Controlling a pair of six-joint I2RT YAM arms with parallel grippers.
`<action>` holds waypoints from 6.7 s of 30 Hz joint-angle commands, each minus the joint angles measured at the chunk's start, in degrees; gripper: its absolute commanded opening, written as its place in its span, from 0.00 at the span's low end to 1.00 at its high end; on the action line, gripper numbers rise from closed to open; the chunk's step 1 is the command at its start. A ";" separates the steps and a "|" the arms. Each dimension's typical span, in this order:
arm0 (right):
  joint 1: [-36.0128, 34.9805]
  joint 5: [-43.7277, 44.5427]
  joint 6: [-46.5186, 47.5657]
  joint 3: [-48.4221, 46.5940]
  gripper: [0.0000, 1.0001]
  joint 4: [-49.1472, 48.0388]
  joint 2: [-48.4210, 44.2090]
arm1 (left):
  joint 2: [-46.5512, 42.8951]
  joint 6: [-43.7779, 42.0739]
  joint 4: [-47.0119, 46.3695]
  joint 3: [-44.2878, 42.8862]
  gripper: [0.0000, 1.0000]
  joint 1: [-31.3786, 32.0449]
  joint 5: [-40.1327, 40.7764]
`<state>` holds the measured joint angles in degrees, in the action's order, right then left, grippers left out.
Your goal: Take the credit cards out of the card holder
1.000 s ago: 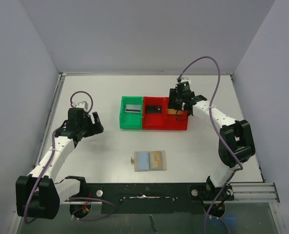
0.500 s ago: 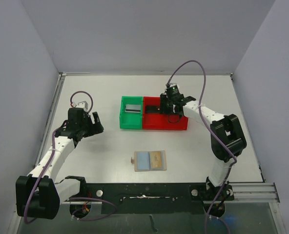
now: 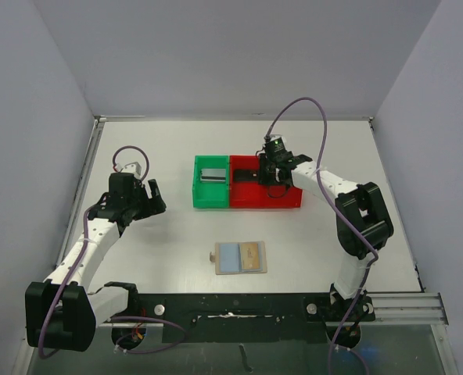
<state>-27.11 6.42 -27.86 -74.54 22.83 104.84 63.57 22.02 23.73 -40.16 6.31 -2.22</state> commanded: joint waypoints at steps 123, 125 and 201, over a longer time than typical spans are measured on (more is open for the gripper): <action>-14.28 -16.44 -38.93 54.59 0.35 -26.20 -37.39 | 17.61 36.84 -33.64 6.35 0.39 41.82 -11.90; -14.27 -16.29 -39.00 55.03 0.34 -26.25 -37.17 | 18.16 36.87 -33.91 6.25 0.38 41.90 -12.17; -15.34 -16.55 -37.75 52.49 0.21 -22.77 -31.56 | 22.08 43.22 -42.06 13.06 0.11 43.73 -11.54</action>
<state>-42.06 -11.73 -66.52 -21.65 -3.16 71.85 87.09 65.78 -17.23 -27.03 49.78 -14.13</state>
